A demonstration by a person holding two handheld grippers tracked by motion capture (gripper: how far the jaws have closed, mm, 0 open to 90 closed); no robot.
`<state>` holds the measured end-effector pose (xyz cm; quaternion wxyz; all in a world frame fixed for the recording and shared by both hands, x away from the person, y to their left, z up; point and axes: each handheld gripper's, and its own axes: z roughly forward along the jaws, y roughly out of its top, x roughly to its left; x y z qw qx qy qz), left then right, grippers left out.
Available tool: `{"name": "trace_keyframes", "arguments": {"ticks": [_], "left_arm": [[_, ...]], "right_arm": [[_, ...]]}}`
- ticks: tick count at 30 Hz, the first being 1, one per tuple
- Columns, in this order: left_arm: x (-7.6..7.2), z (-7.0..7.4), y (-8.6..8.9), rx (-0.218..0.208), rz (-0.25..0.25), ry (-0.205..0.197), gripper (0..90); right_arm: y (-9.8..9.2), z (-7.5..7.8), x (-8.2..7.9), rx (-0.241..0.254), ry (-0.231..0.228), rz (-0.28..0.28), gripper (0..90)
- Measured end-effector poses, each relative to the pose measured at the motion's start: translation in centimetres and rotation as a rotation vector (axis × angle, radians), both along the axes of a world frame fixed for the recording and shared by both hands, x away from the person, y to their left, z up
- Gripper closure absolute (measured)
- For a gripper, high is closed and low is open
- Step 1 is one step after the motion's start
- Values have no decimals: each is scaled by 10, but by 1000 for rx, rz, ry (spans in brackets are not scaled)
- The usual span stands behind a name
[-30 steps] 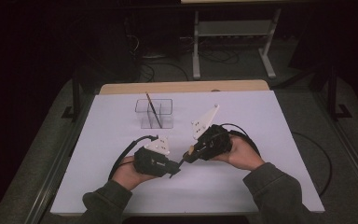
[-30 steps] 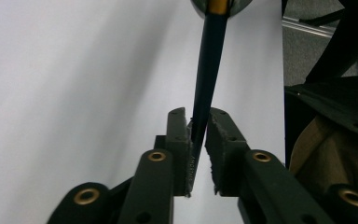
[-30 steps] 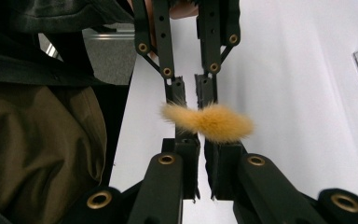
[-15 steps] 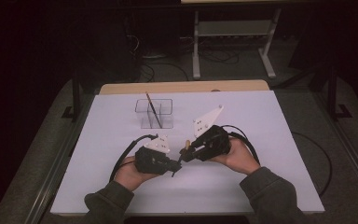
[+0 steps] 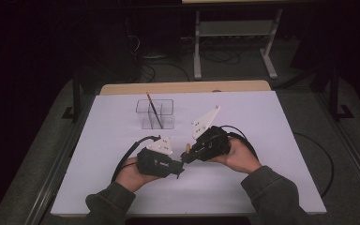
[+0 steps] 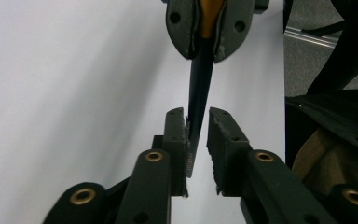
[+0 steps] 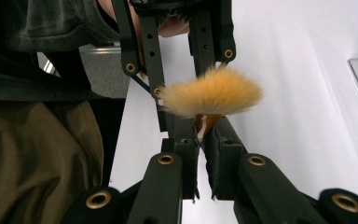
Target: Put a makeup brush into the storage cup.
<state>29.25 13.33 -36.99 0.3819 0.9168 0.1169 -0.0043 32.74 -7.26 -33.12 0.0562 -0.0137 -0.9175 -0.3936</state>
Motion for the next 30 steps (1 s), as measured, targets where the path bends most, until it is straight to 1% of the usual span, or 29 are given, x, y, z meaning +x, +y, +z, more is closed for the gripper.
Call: {"name": "trace_keyframes", "arguments": {"ticks": [1, 3, 5, 8, 9, 11, 13, 14, 16, 18, 21, 22, 24, 28, 29, 30], "left_arm": [[0, 0, 0, 2, -1, 3, 794], [0, 0, -1, 4, -2, -4, 828], [0, 0, -1, 8, 3, -7, 834], [1, 0, 0, -15, 16, -4, 839], [1, 0, 1, -27, 18, 2, 840], [2, 1, 1, -35, 34, 9, 841], [2, 0, 2, -42, 43, 15, 840], [2, 1, 2, -43, 46, 12, 841], [3, 1, 4, -60, 53, 16, 841], [4, 2, 4, -67, 59, 18, 841], [4, 2, 4, -68, 63, 19, 841], [4, 1, 4, -69, 63, 17, 841], [4, 1, 4, -63, 55, 15, 839], [3, 1, 3, -52, 48, 13, 826], [3, 0, 3, -50, 51, 18, 811], [3, 0, 3, -48, 49, 18, 788]], "right_arm": [[1, 1, 0, -4, -1, 3, 826], [2, 2, -1, -7, 9, 10, 826], [2, 2, -1, -7, 4, 6, 824], [2, 1, -2, 20, 6, -13, 808], [2, 0, -1, 40, -7, -15, 781], [1, -2, -1, 58, -8, -34, 756], [0, -3, -1, 69, -7, -50, 756], [0, -4, -1, 78, -15, -55, 757], [0, -5, 0, 90, -18, -59, 757], [0, -5, 0, 97, -26, -65, 759], [0, -4, 0, 113, -25, -71, 794], [0, -4, 0, 116, -17, -68, 808], [1, -4, 1, 116, -6, -61, 819], [1, -4, 1, 102, 9, -51, 825], [1, -4, 1, 95, 13, -52, 825], [1, -4, 1, 83, 6, -53, 825]]}}
